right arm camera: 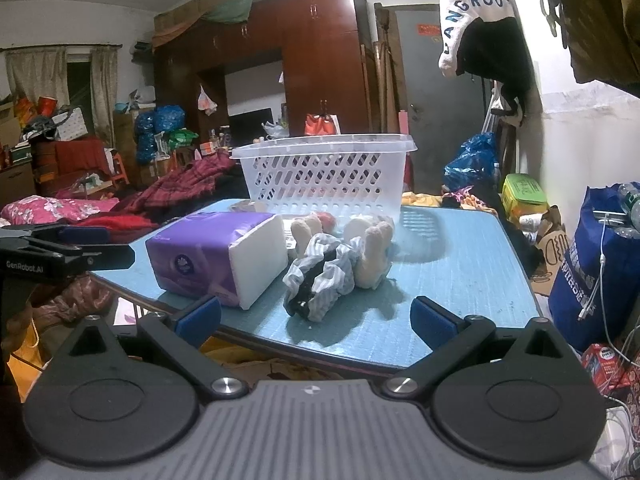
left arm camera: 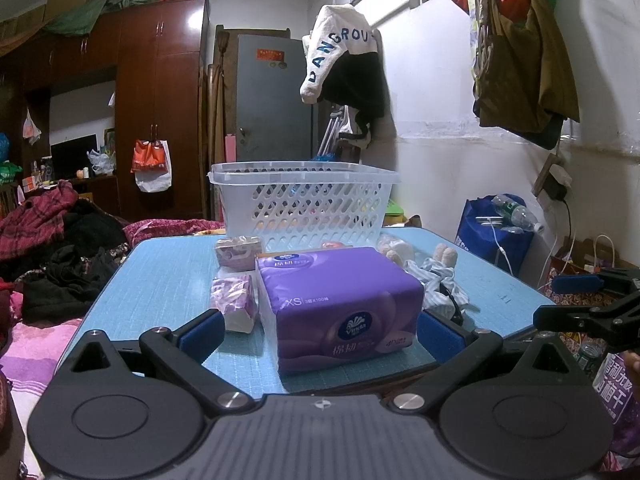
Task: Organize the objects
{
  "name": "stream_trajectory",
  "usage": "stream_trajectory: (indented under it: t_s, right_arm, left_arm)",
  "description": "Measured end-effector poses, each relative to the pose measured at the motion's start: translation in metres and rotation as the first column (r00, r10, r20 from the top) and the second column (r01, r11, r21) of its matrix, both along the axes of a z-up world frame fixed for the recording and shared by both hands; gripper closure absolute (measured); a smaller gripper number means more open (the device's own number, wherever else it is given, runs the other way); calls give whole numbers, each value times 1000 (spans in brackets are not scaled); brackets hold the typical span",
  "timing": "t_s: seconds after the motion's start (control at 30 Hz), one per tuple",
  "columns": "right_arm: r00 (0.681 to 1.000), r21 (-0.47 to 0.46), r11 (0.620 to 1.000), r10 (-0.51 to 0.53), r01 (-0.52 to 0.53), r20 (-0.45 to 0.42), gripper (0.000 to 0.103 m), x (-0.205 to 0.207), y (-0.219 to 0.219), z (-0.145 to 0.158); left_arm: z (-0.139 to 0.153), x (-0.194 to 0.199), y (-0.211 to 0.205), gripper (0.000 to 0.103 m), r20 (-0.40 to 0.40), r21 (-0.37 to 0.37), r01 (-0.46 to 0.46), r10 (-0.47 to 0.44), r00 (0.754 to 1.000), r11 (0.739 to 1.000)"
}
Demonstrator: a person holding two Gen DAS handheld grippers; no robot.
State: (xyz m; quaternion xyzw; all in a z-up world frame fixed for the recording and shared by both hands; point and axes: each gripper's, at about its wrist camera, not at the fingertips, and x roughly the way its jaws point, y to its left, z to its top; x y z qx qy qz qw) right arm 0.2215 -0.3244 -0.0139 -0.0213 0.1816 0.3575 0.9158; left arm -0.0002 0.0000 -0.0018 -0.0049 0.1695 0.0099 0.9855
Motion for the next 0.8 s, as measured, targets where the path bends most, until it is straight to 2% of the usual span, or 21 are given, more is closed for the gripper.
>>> stream_trajectory:
  t_s: [0.8]
  right_arm:
    - [1000,1,1000,0,0,-2,0,0,0,0]
  left_arm:
    - [-2,1,-1,0,-4,0,2,-2,1000,1000]
